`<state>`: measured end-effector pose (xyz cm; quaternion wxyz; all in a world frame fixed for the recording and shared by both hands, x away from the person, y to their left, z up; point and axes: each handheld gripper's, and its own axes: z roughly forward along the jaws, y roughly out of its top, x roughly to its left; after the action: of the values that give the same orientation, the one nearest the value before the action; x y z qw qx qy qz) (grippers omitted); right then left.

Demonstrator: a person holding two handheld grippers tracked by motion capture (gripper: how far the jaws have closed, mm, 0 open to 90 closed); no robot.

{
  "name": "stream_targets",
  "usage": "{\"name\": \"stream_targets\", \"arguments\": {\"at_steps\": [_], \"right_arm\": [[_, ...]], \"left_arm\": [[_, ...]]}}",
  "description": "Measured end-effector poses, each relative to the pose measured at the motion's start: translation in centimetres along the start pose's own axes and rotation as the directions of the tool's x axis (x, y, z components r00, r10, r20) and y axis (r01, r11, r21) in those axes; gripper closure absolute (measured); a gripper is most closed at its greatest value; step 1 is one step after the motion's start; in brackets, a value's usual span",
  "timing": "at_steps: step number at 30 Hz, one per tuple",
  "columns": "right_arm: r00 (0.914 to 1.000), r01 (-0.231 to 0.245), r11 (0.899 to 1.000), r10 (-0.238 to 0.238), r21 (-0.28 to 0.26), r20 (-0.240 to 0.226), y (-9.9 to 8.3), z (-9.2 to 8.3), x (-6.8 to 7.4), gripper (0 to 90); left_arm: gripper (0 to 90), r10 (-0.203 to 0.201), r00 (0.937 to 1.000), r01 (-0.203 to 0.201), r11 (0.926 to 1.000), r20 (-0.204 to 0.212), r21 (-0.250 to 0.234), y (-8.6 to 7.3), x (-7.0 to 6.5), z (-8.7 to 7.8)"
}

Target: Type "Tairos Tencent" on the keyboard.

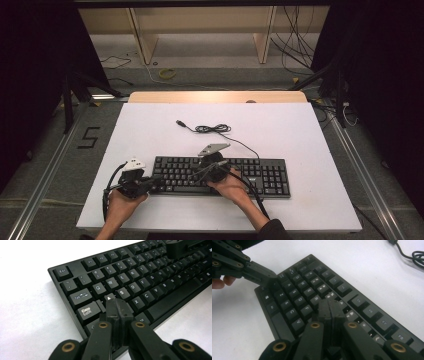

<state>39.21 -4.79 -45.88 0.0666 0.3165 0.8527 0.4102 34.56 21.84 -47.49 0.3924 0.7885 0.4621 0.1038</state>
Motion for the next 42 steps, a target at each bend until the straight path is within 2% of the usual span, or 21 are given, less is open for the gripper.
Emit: {"name": "stream_targets", "arguments": {"at_steps": [5, 22, 33, 42], "right_arm": [[0.9998, 0.014, 0.999, -0.015, 0.032, 0.010, 0.4, 1.1, 0.1, 90.0], [0.9997, 0.013, 0.998, -0.014, 0.068, 0.018, 0.9, 2.9, 0.4, 90.0], [0.9998, 0.011, 0.997, -0.013, 0.080, 0.016, 0.8, 3.3, 0.3, 90.0], [0.9999, -0.001, 0.997, 0.000, 0.082, 0.015, 0.6, 3.6, 0.2, 90.0]], "left_arm": [[89.4, 0.001, 1.0000, -0.001, 0.9999, -0.008, 0.017, -0.1, 0.1, 0.1], [89.4, -0.002, 0.9999, 0.002, 0.9996, -0.013, 0.029, -0.1, 0.2, 0.3], [89.6, -0.003, 0.9999, 0.004, 0.9987, -0.015, 0.050, -0.1, 0.2, 0.6], [89.5, -0.017, 0.9998, 0.017, 0.9989, -0.012, 0.044, -0.1, 0.3, 0.6]]}}
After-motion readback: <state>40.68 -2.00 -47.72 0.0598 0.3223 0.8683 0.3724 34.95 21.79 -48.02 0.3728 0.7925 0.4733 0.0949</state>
